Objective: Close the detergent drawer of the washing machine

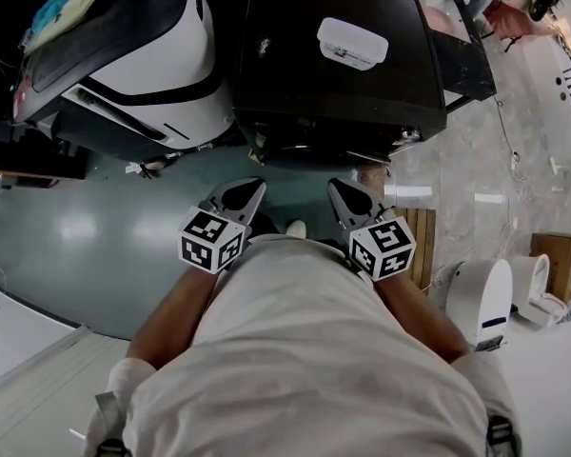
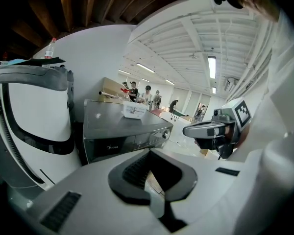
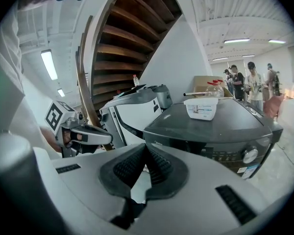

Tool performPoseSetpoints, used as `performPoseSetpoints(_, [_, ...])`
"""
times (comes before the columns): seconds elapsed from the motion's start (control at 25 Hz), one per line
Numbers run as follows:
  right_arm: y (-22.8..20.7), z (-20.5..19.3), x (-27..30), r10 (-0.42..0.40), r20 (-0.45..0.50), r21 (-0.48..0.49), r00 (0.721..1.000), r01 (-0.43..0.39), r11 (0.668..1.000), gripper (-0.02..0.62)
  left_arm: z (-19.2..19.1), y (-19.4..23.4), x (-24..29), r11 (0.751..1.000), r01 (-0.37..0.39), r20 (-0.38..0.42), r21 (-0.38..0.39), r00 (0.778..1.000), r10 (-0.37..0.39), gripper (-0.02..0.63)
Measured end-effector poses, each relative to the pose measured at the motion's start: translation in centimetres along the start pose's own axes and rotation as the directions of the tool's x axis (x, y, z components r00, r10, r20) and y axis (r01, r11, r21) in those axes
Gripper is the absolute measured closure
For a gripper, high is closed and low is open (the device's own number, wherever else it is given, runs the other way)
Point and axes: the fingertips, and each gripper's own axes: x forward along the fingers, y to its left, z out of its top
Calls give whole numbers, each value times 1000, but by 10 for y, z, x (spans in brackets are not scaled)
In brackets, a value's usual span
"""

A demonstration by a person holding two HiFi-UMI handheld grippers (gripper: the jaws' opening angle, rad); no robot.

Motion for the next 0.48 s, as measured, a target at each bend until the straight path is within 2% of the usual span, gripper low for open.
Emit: performPoseSetpoints(0.48, [-5, 5, 3, -10, 4, -16, 1000, 10, 1000, 591, 4, 4, 8, 1000, 14, -15, -4, 1000, -14, 609])
